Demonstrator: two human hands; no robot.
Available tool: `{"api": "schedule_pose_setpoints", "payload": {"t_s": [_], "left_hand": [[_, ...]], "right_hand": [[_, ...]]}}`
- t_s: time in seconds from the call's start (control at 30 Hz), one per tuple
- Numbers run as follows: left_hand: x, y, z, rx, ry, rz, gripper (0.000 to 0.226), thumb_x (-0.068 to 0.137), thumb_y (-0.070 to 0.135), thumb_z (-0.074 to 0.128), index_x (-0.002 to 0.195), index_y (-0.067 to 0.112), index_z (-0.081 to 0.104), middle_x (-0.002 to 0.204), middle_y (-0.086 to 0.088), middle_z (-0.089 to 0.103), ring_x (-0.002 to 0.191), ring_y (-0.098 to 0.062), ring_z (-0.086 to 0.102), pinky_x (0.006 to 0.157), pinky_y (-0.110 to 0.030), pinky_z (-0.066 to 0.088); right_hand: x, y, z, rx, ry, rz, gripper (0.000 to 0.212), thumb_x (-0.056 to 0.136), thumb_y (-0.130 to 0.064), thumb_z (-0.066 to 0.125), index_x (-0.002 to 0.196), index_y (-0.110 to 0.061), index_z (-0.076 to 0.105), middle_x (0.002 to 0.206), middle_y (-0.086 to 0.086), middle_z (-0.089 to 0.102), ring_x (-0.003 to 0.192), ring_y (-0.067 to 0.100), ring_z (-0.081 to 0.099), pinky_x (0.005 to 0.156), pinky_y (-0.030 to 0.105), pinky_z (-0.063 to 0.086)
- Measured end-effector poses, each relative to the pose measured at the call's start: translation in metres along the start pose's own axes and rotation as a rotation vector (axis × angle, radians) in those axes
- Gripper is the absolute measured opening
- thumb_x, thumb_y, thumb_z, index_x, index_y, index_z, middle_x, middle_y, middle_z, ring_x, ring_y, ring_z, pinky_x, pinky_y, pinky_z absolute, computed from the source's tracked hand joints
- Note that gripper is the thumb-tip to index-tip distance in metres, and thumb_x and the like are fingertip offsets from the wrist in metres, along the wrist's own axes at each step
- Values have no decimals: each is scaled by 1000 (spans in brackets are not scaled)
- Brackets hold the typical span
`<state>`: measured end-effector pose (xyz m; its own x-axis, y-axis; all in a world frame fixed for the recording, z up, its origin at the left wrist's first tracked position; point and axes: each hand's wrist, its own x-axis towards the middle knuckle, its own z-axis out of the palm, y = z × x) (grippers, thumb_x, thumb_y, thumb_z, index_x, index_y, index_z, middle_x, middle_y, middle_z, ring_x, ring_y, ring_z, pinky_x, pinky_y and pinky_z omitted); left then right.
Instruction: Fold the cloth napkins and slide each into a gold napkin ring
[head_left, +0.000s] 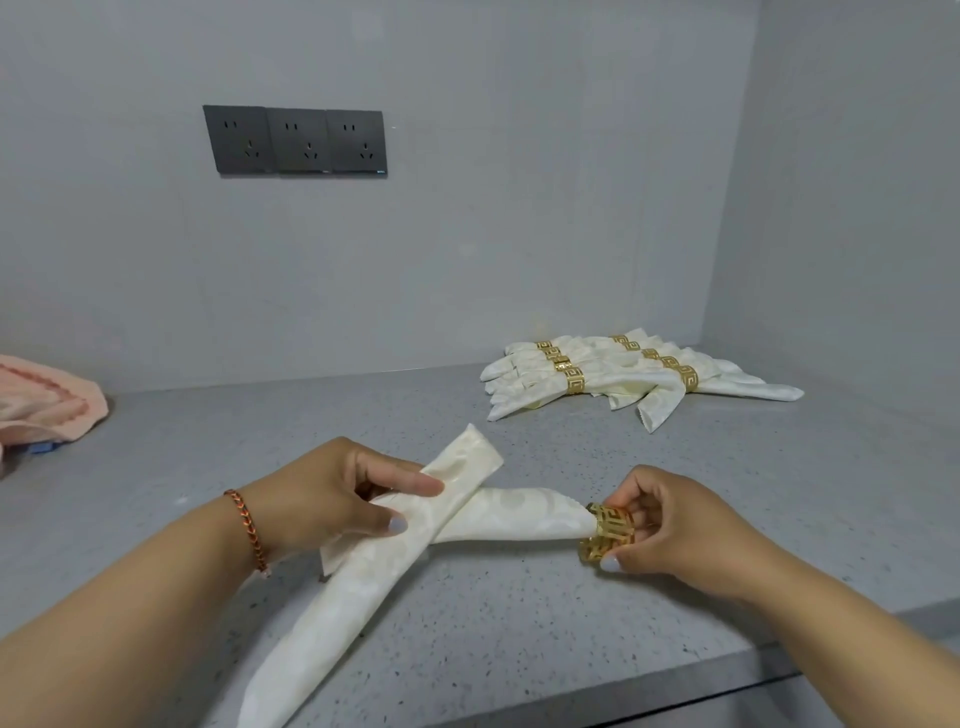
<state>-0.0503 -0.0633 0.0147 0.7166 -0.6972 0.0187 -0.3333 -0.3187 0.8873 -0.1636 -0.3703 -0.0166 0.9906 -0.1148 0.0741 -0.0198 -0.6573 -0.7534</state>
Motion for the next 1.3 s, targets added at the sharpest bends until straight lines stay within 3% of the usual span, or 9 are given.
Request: {"api": "schedule_pose_setpoints", "payload": {"t_s": [0.3, 0.47, 0.7, 0.8, 0.93, 1.1, 1.17, 1.23, 1.3], "left_hand": [[-6, 2, 4, 4, -55, 15, 44, 77, -13, 70, 101, 23, 76, 121, 11, 67, 115, -5, 61, 94, -17, 48], [-7, 3, 10, 1, -76, 7, 45, 78, -13, 69, 102, 25, 76, 120, 12, 67, 112, -8, 64, 88, -18, 51], [-10, -1, 15, 37, -165, 10, 59, 81, -9, 69, 117, 37, 67, 136, 21, 54, 123, -5, 55, 103, -26, 45], [-12, 1, 13, 54, -231, -15, 57, 82, -9, 68, 121, 31, 67, 136, 20, 55, 118, -9, 59, 92, -23, 49], [-10, 6, 12, 163, -331, -60, 57, 78, 1, 68, 121, 38, 65, 136, 12, 57, 105, -19, 60, 89, -32, 48], [-9, 26, 13, 319, -419, -141, 55, 81, -4, 67, 119, 36, 67, 131, 22, 58, 118, -12, 60, 103, -31, 46], [-7, 27, 10, 406, -423, -156, 46, 72, 26, 79, 117, 32, 69, 128, 15, 62, 117, -15, 61, 104, -38, 46], [-4, 24, 3, 498, -374, -188, 85, 40, 69, 81, 113, 25, 72, 121, 2, 68, 112, -20, 64, 101, -46, 47], [-2, 27, 3, 519, -373, -200, 108, 23, 81, 75, 113, 20, 71, 119, -4, 69, 112, -24, 64, 101, -47, 47]], "right_hand": [[9, -26, 9, -88, -18, -88, 43, 59, -20, 90, 91, -24, 61, 83, -9, 71, 66, -4, 64, 63, 16, 53], [12, -45, 23, -165, -65, -185, 42, 59, -34, 88, 88, -30, 59, 90, -10, 70, 79, 3, 65, 71, 24, 54], [10, -47, 32, -124, 24, -183, 36, 58, -36, 86, 81, -28, 60, 81, -12, 68, 69, 1, 61, 57, 16, 44], [9, -45, 33, -108, 30, -169, 36, 57, -35, 87, 81, -27, 62, 82, -11, 70, 71, 5, 64, 61, 25, 50], [8, -44, 30, -60, 36, -193, 36, 55, -34, 87, 81, -27, 63, 85, -9, 72, 76, 10, 68, 73, 38, 56], [5, -56, 25, -158, -107, -297, 38, 60, -29, 88, 88, -30, 62, 90, -15, 69, 84, -4, 64, 81, 28, 56], [5, -60, 24, -165, -125, -318, 39, 61, -25, 88, 90, -29, 63, 92, -16, 69, 86, -5, 64, 81, 24, 55], [6, -61, 22, -148, -135, -327, 41, 61, -24, 89, 92, -28, 64, 93, -16, 69, 87, -7, 63, 79, 17, 53], [6, -62, 23, -140, -140, -338, 41, 61, -22, 89, 94, -27, 65, 93, -17, 69, 88, -8, 63, 76, 11, 50]]}}
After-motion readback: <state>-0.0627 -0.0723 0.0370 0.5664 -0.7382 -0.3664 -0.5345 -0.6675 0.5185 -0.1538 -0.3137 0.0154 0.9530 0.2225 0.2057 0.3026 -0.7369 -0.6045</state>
